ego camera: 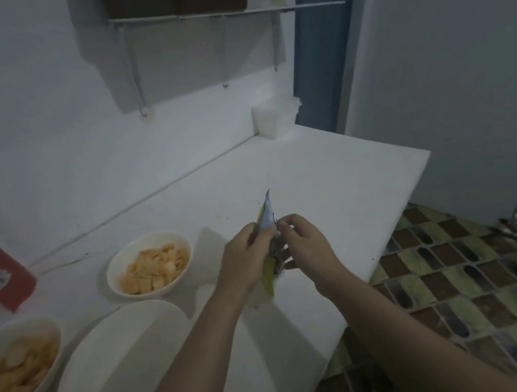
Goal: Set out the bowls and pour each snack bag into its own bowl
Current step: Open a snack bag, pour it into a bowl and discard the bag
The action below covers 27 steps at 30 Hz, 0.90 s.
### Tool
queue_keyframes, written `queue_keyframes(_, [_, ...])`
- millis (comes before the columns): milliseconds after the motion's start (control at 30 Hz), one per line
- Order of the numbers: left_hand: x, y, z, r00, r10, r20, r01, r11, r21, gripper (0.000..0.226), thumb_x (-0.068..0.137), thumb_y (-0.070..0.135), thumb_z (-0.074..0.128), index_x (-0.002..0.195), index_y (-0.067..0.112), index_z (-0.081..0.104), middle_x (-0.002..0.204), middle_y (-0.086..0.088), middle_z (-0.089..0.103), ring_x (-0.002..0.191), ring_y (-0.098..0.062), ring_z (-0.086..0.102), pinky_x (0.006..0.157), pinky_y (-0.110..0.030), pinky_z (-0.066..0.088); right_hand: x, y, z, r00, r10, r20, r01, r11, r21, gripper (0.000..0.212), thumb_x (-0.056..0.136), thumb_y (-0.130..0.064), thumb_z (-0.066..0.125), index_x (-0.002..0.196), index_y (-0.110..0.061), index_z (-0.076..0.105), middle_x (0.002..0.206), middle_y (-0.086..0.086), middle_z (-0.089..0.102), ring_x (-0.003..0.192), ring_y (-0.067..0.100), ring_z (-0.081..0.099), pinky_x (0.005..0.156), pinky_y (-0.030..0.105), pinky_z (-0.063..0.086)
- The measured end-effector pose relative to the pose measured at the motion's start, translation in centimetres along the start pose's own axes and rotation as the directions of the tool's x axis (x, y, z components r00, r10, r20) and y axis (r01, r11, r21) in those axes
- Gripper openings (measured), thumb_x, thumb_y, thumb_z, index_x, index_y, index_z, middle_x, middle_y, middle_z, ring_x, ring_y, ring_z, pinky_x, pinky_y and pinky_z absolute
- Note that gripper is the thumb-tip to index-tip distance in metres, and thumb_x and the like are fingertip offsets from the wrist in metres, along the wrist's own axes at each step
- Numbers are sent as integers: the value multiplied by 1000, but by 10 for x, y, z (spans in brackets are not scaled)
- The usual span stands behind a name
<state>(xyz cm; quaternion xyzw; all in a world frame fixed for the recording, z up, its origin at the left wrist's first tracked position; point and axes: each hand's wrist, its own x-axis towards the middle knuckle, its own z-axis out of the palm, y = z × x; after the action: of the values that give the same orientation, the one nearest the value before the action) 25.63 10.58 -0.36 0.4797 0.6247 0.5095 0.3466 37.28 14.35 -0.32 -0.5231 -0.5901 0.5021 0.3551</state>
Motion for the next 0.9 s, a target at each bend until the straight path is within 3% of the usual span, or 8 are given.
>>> queue_keyframes(100, [7, 7, -7, 999, -28, -23, 27, 999, -37, 47, 94, 51, 47, 55, 26, 51, 55, 11, 50, 59, -12, 44, 62, -32, 35, 1, -2, -1, 1000, -9, 3, 9, 1000, 4, 25, 103, -31, 44, 99, -16, 64, 92, 7, 69, 74, 19, 61, 62, 29, 53])
queue_keyframes(200, [24, 13, -11, 997, -18, -78, 27, 994, 109, 45, 95, 47, 47, 68, 11, 51, 65, 1, 49, 64, -17, 45, 64, -34, 36, 6, -6, -1, 999, -50, -16, 50, 998, -28, 23, 102, -30, 45, 96, -19, 64, 92, 2, 69, 80, 20, 63, 70, 32, 55])
queue_keyframes(267, [36, 17, -12, 997, -73, 24, 71, 995, 68, 43, 92, 47, 49, 79, 6, 56, 74, -4, 55, 72, -21, 52, 70, -38, 45, 11, -11, 0, 997, -70, -18, 69, 997, -36, 24, 100, -30, 45, 94, -18, 65, 93, 2, 69, 87, 23, 66, 80, 39, 58])
queue_keyframes(333, [44, 20, -13, 983, -131, 127, 127, 991, 36, 36, 94, 43, 48, 80, 13, 61, 78, -2, 62, 78, -21, 59, 79, -39, 51, 17, -17, 1, 997, -72, 0, 72, 997, -41, 27, 101, -34, 44, 95, -17, 65, 95, 2, 69, 92, 25, 68, 86, 45, 59])
queue_keyframes(533, [50, 13, -17, 979, -58, 198, 29, 988, 150, 31, 98, 33, 42, 74, 15, 51, 72, -2, 50, 71, -19, 48, 69, -35, 40, 23, -23, 3, 995, -57, 83, 64, 994, -84, 37, 101, -47, 43, 97, -15, 61, 93, 3, 67, 93, 27, 67, 88, 46, 58])
queue_keyframes(767, [51, 8, -12, 982, -31, 188, -1, 986, 165, 34, 101, 28, 37, 99, 3, 59, 82, -7, 55, 75, -18, 50, 71, -34, 41, 24, -25, 0, 984, -86, 155, 110, 983, -149, 30, 101, -38, 41, 95, -11, 53, 91, 13, 62, 82, 23, 59, 90, 55, 54])
queue_keyframes(833, [51, 7, -10, 986, -19, 167, -8, 987, 160, 31, 100, 25, 38, 94, 1, 57, 81, -8, 53, 74, -20, 48, 70, -35, 39, 25, -27, -4, 977, -59, 207, 98, 978, -183, 28, 98, -37, 46, 101, -11, 55, 99, 17, 65, 82, 22, 61, 88, 52, 57])
queue_keyframes(900, [52, 6, -9, 988, -7, 157, -16, 988, 151, 28, 100, 21, 37, 85, 1, 52, 77, -8, 48, 72, -20, 44, 69, -35, 36, 27, -29, -11, 963, -11, 268, 51, 988, -142, 27, 95, -32, 52, 103, -7, 59, 94, 13, 65, 80, 19, 64, 82, 42, 62])
